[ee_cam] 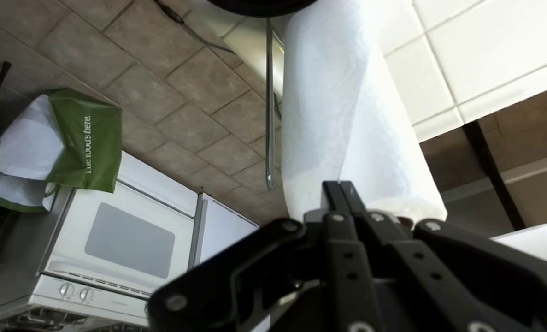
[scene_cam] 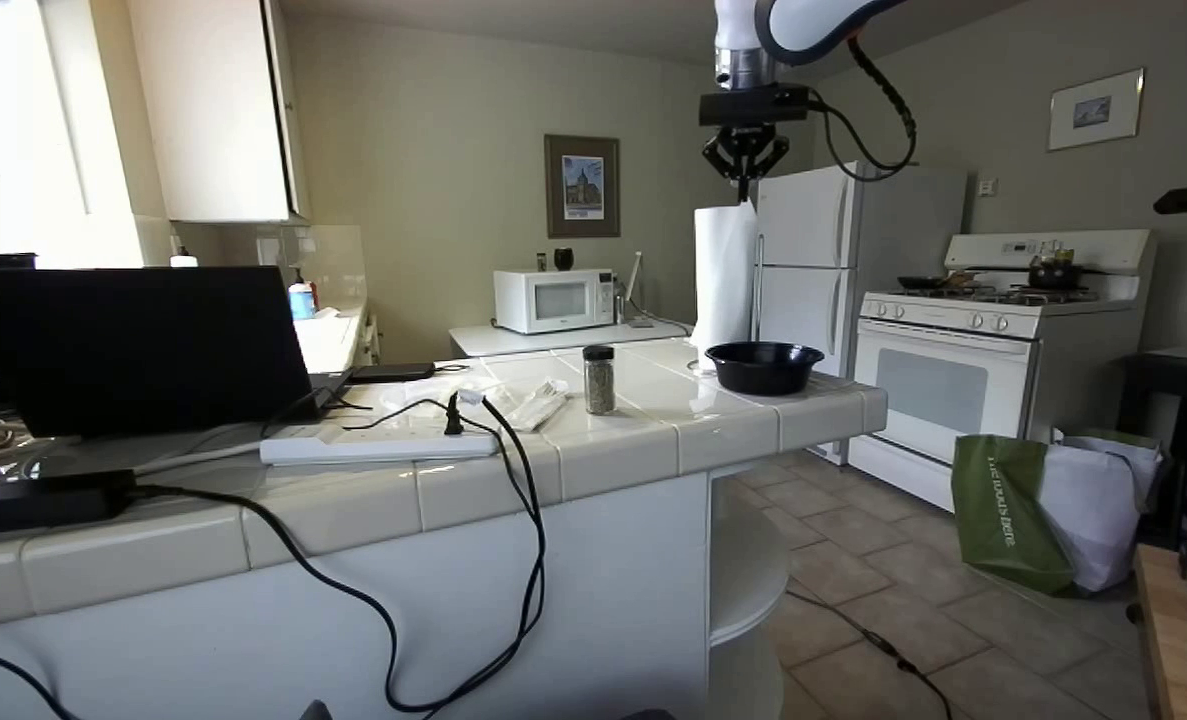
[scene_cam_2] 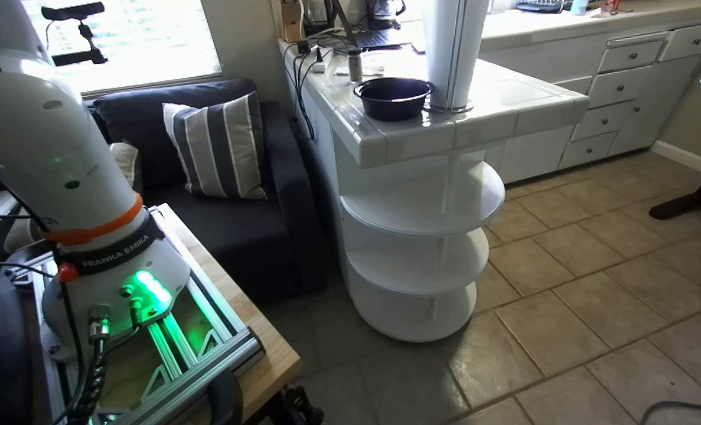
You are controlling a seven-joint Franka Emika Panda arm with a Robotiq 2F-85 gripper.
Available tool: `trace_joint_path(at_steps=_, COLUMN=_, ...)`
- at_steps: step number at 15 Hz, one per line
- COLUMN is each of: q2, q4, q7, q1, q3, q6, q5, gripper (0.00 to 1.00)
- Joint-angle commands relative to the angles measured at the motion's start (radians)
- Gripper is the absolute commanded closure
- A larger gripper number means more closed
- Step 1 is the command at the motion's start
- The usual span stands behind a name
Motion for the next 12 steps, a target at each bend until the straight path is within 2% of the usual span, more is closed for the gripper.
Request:
trace_joint_path(at_steps=1, q2=-0.032, q4=-0.057, q7=-0.011, q1=0.001, q3=0.017, q6=0.024, q5=0.004, gripper=1.0)
trace_joint_path(at_steps=12, q2=0.017, q4=-0.126, q7=-0.063, q1=0.02, q3=0.052, q6=0.008, q5=-0.007, gripper=1.0)
